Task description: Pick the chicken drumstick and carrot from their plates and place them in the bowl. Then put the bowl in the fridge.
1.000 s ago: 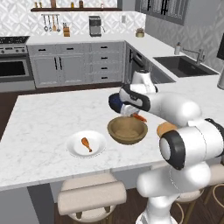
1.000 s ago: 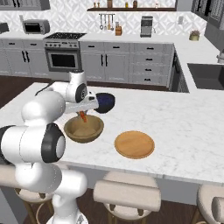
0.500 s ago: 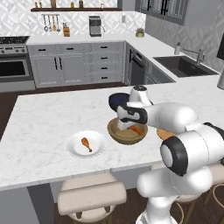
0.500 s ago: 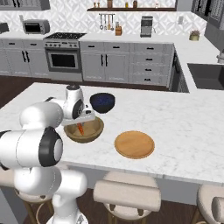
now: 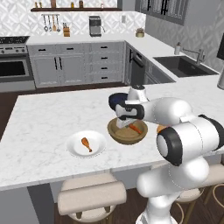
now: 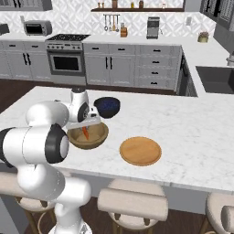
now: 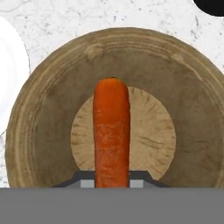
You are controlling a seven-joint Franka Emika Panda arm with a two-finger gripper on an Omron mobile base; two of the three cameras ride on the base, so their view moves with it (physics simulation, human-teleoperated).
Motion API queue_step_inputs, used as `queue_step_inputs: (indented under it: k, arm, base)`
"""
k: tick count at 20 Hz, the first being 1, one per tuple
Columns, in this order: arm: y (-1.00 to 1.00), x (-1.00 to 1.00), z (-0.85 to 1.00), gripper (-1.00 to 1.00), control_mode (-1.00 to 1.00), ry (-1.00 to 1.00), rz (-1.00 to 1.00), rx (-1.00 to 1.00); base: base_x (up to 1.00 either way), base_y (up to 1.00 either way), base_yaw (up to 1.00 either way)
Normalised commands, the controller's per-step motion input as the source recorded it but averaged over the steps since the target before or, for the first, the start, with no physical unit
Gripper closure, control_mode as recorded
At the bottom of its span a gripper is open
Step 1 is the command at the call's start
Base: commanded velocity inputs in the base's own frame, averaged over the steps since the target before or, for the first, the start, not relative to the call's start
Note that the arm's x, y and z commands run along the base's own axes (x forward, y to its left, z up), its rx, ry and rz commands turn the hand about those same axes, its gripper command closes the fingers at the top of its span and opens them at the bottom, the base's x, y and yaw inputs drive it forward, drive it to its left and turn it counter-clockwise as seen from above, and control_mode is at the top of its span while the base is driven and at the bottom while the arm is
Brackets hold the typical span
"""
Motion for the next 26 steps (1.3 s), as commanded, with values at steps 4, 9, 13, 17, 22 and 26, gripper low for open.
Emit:
queue_step_inputs:
  k: [4, 9, 13, 17, 22, 26]
  arm:
    - [0.0, -0.08, 0.0, -1.0, -1.0, 0.0, 0.0, 0.0]
    - [0.0, 0.0, 0.11, -1.0, -1.0, 0.0, 0.0, 0.0]
    - [0.4, -0.05, 0.54, -1.0, -1.0, 0.02, 0.0, -0.11]
    - [0.97, -0.18, 0.74, -1.0, -1.0, 0.05, -0.03, -0.05]
    - [1.0, -0.27, 0.3, -1.0, -1.0, 0.05, -0.15, 0.0]
    - [1.0, -0.46, -0.28, -1.0, -1.0, -0.06, -0.09, 0.04]
  base:
    - [0.0, 0.0, 0.0]
    - [0.0, 0.0, 0.0]
    - [0.0, 0.0, 0.0]
    - [0.0, 0.0, 0.0]
    - [0.0, 0.0, 0.0]
    - [0.0, 0.0, 0.0]
